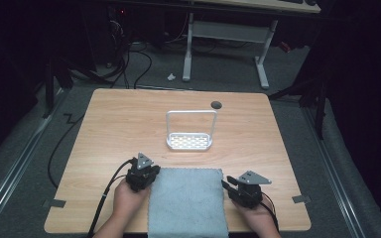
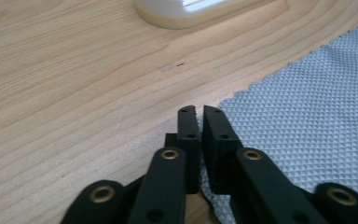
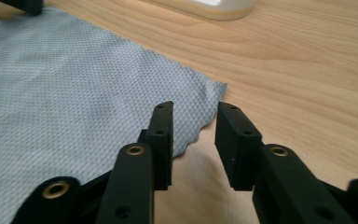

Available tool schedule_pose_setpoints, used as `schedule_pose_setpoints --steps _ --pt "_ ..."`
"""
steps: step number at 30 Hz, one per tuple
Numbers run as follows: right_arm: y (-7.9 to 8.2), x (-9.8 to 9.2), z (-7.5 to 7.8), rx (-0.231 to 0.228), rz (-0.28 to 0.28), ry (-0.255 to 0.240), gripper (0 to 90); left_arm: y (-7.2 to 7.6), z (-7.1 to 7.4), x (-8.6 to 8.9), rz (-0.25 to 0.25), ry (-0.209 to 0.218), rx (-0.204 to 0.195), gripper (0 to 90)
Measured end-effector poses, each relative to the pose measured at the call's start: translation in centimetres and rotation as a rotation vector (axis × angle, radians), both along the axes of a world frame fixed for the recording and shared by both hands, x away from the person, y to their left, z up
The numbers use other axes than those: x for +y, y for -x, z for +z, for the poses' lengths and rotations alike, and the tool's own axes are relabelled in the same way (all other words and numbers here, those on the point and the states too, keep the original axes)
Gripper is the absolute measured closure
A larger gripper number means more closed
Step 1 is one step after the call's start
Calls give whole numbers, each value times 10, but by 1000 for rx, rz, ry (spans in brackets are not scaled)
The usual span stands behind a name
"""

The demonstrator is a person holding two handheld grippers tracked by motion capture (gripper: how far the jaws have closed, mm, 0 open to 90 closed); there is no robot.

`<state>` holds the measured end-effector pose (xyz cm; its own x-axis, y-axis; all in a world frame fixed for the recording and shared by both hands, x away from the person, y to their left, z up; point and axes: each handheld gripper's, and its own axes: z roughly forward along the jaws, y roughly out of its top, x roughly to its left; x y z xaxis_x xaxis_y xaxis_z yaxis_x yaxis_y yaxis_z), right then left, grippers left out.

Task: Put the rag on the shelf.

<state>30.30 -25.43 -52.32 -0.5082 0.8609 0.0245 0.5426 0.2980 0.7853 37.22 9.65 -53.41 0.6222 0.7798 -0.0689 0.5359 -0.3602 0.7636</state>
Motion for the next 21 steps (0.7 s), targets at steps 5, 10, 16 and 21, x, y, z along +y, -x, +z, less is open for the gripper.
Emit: schedule_pose_setpoints --steps 5,10,16,21 --pt "-15 7 2 6 -30 1 677 0 0 5 7 41 34 876" --pt "-37 17 4 28 -44 44 667 0 0 5 6 40 35 877" --pt "-52 20 -5 76 -74 58 664 0 0 5 6 41 35 877" --pt "-46 23 -6 53 -46 68 755 1 0 5 0 43 32 876"
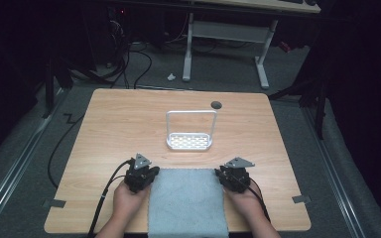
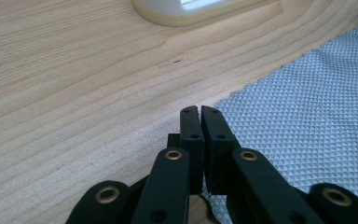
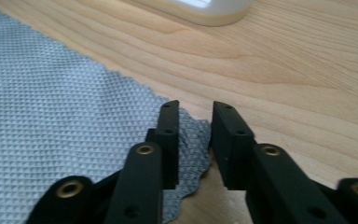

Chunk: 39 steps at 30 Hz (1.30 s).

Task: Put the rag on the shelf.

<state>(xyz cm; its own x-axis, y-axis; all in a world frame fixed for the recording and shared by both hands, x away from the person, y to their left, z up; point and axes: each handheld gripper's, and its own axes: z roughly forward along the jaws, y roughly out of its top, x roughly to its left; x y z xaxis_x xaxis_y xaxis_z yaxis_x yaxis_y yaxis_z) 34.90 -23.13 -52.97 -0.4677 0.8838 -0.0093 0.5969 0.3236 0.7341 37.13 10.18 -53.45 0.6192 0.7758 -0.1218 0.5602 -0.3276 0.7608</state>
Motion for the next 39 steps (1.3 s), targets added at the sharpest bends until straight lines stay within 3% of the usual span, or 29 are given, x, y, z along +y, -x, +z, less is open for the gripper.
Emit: schedule_pose_setpoints --steps 5,9,15,19,23,30,31,37,39 --pt "5 2 -1 -17 35 12 888 4 1 1 -17 5 -21 877" --pt "8 3 -1 -33 43 23 891 7 1 3 -20 26 -38 879" --pt "14 2 3 -63 40 -4 891 9 3 5 -17 41 -47 879" --pt "22 4 11 -107 53 -37 892 18 6 6 2 77 -79 879" --pt "24 4 13 -122 64 -43 893 24 10 6 12 109 -108 879" --pt "32 2 25 -199 68 -75 895 31 19 8 16 136 -168 882" --pt "34 2 29 -224 67 -80 895 32 22 8 14 142 -182 882" --pt "37 1 35 -257 61 -87 895 39 37 5 9 181 -225 883" --pt "38 0 39 -277 57 -110 895 41 41 3 3 181 -237 883"
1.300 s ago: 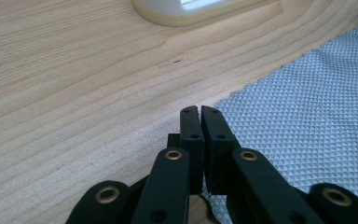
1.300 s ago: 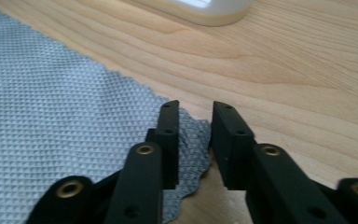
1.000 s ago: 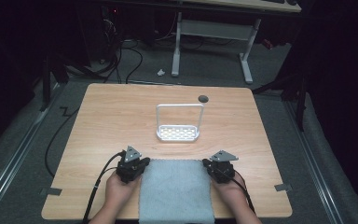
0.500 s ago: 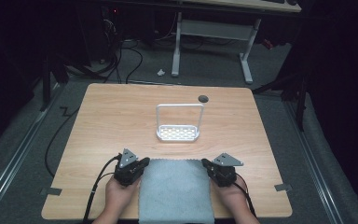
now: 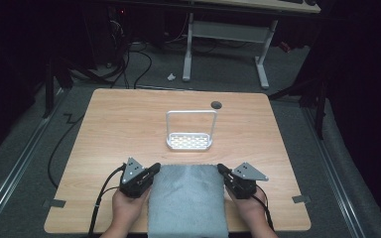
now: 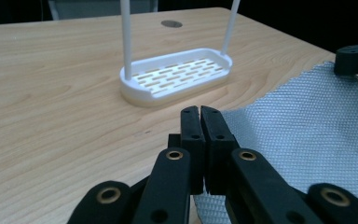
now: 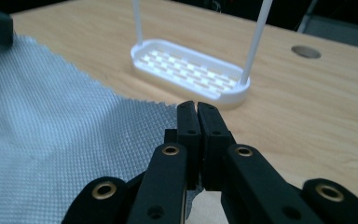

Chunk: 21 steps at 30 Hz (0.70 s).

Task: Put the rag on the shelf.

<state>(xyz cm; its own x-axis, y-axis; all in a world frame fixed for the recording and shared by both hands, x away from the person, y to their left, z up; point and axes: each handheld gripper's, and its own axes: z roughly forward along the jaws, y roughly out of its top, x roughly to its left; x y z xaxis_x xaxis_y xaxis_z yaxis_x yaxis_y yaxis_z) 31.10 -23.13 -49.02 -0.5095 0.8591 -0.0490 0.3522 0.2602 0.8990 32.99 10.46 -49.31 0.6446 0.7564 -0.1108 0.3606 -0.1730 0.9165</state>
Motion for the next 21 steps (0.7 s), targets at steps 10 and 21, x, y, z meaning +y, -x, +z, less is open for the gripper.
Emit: schedule_pose_setpoints --steps 10,21 --pt "-4 -1 35 -134 -31 -52 895 -12 27 6 47 53 -73 886" --pt "-14 -1 69 -230 -56 -82 896 -25 61 5 77 81 -151 890"
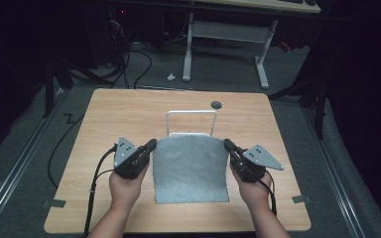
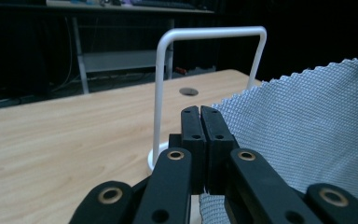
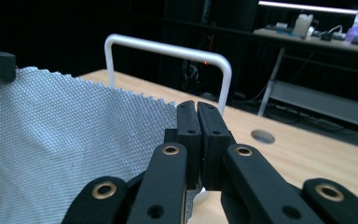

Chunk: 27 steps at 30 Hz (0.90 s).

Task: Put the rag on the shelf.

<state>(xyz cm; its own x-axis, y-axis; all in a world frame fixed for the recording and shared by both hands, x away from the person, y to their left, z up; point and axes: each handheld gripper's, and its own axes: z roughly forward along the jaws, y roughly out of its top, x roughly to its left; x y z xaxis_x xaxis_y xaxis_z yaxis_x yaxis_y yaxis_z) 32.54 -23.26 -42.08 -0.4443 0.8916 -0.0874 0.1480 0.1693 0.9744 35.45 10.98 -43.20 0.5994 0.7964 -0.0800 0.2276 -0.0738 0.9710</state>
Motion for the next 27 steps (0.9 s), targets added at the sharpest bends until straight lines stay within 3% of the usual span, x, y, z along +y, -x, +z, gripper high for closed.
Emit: schedule_pose_setpoints --steps 16,27 --pt "-16 -2 44 -71 -59 -23 899 -19 47 -5 35 -8 -90 892" --pt "-27 0 64 -107 -77 -5 899 -36 73 -9 72 -31 -147 893"
